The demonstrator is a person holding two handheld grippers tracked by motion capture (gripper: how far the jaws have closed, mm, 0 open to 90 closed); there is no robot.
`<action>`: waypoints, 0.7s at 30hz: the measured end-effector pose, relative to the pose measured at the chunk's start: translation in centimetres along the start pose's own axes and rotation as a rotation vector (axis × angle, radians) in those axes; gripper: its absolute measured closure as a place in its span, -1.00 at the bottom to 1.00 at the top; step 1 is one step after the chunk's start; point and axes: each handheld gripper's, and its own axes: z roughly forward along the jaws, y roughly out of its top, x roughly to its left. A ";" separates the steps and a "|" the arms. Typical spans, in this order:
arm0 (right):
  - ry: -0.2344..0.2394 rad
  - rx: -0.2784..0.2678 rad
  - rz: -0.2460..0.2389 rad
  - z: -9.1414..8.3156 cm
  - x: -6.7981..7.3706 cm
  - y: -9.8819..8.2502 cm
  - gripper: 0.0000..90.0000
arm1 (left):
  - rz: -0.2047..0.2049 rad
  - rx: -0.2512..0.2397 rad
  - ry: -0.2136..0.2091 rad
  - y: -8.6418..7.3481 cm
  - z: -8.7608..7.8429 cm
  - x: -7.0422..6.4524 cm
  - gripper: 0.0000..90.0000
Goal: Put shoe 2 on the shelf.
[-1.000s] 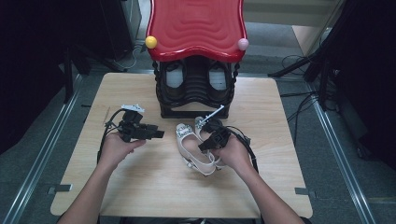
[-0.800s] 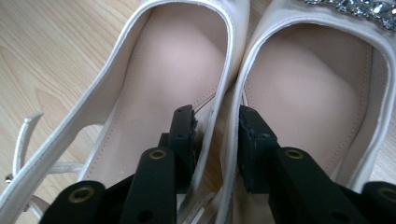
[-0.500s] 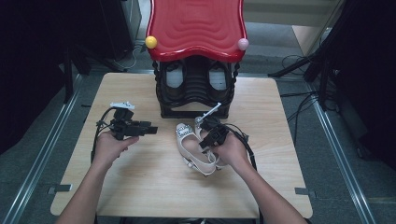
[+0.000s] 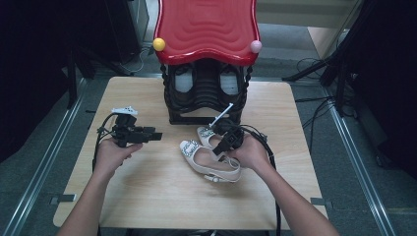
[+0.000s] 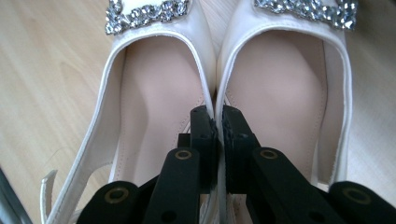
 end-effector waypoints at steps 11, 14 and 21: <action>0.063 0.010 -0.209 -4.9 1.0 3.1 0.92 | -0.006 -0.012 0.041 -1.4 -1.5 0.5 0.06; 0.082 -0.004 -0.271 -6.5 1.3 4.4 0.92 | -0.013 -0.024 0.052 -1.8 -1.9 0.5 0.05; 0.134 -0.054 -0.350 -10.5 1.8 6.7 0.92 | -0.042 -0.037 0.058 -2.6 -2.8 0.9 0.04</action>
